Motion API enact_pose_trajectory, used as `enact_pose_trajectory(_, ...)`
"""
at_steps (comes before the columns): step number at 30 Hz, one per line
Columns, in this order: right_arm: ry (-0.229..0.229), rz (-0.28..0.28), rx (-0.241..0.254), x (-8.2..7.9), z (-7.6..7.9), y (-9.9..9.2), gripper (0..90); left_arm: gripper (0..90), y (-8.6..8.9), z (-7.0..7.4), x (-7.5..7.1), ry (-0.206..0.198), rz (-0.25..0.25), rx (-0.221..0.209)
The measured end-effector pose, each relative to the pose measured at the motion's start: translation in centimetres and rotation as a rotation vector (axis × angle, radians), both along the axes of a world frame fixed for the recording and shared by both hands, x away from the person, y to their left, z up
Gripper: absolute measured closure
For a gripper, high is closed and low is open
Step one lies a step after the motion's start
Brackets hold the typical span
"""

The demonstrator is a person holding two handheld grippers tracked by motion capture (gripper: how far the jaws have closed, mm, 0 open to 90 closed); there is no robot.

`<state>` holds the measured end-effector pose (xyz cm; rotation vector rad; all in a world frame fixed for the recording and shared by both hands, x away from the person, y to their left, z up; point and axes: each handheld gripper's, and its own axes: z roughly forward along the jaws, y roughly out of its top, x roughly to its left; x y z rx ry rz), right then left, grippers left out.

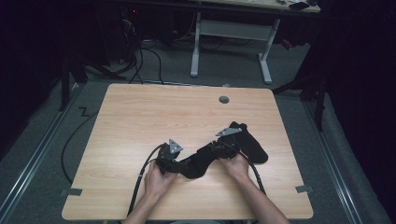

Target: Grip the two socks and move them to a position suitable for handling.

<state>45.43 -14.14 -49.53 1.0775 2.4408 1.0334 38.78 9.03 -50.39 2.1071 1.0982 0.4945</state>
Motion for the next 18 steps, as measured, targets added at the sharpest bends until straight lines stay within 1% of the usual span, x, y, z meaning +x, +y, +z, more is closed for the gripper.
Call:
enact_pose_trajectory(2, 0.002, 0.009, -0.004, 0.0, 0.0, 0.1, 73.3, 27.1, -0.3, 0.2, -0.2, -0.014, -0.010, 0.002)
enact_pose_trajectory(4, -0.014, 0.018, -0.023, -0.1, 0.1, 0.4, 77.1, 28.2, -0.7, 0.5, -0.2, -0.011, -0.031, -0.012)
enact_pose_trajectory(7, -0.026, 0.027, -0.045, -0.2, 0.2, 0.7, 81.2, 29.7, -1.2, 1.0, -0.2, -0.039, -0.046, -0.040)
enact_pose_trajectory(10, -0.014, 0.029, -0.042, 0.0, 0.3, 0.7, 83.7, 30.5, -1.5, 1.5, 0.2, -0.032, -0.055, -0.068)
enact_pose_trajectory(11, -0.015, 0.031, -0.045, 0.1, 0.4, 0.7, 83.9, 31.5, -1.7, 1.6, 0.4, -0.030, -0.060, -0.068)
enact_pose_trajectory(13, -0.021, 0.025, -0.042, 0.1, 0.5, 0.8, 84.1, 34.3, -1.9, 1.4, 0.6, -0.019, -0.061, -0.046)
enact_pose_trajectory(14, -0.024, 0.020, -0.032, 0.2, 0.6, 0.7, 84.1, 34.6, -2.0, 1.2, 0.8, -0.009, -0.058, -0.025)
enact_pose_trajectory(15, -0.030, 0.013, -0.018, 0.3, 0.7, 0.7, 84.1, 34.9, -2.1, 1.1, 0.8, -0.004, -0.054, -0.014)
enact_pose_trajectory(16, -0.034, 0.005, -0.012, 0.3, 0.8, 0.6, 84.0, 34.9, -2.1, 0.9, 0.8, -0.004, -0.047, 0.006)
enact_pose_trajectory(18, -0.048, -0.008, 0.013, 0.4, 1.2, 0.4, 84.0, 35.0, -2.0, 0.6, 0.7, -0.019, -0.040, 0.035)
